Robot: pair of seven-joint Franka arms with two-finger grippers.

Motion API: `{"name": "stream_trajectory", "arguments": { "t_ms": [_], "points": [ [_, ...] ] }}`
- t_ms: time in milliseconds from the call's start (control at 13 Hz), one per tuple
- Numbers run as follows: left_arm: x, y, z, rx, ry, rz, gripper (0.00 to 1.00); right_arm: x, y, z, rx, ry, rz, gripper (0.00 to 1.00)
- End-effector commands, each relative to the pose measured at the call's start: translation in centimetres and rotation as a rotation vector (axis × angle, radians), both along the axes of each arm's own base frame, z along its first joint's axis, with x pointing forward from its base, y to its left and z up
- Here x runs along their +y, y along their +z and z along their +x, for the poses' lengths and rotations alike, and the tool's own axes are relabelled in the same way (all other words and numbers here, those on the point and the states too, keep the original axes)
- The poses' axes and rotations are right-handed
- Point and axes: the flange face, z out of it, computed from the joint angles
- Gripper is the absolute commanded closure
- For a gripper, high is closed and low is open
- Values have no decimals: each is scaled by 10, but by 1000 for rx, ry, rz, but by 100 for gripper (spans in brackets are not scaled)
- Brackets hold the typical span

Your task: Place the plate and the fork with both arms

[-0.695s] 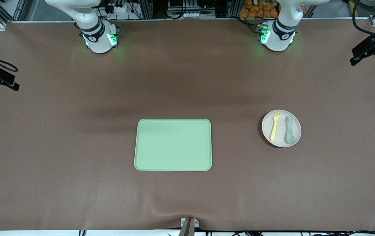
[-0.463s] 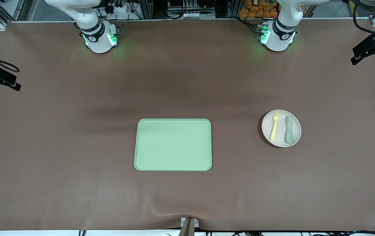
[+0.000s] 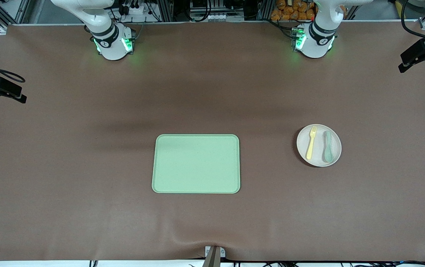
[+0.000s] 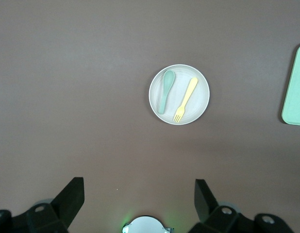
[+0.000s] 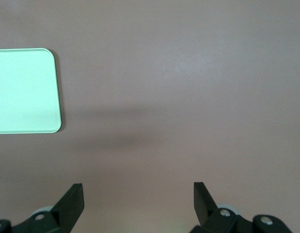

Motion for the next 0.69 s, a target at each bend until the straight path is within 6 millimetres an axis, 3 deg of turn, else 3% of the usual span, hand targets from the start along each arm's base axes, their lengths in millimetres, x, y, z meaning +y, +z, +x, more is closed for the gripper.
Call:
{"name": "stream_trajectory", "arguments": {
  "t_ms": [0, 77, 232, 617],
  "points": [
    [-3, -5, 1, 29, -15, 1, 0, 1, 3, -7, -19, -9, 14, 0],
    [-5, -8, 4, 29, -15, -17, 0, 1, 3, -7, -19, -9, 14, 0],
    [-2, -36, 18, 41, -11, -18, 0, 1, 3, -7, -19, -9, 14, 0],
    [23, -158, 51, 59, 35, -26, 0, 3, 5, -16, -18, -6, 16, 0]
  ]
}}
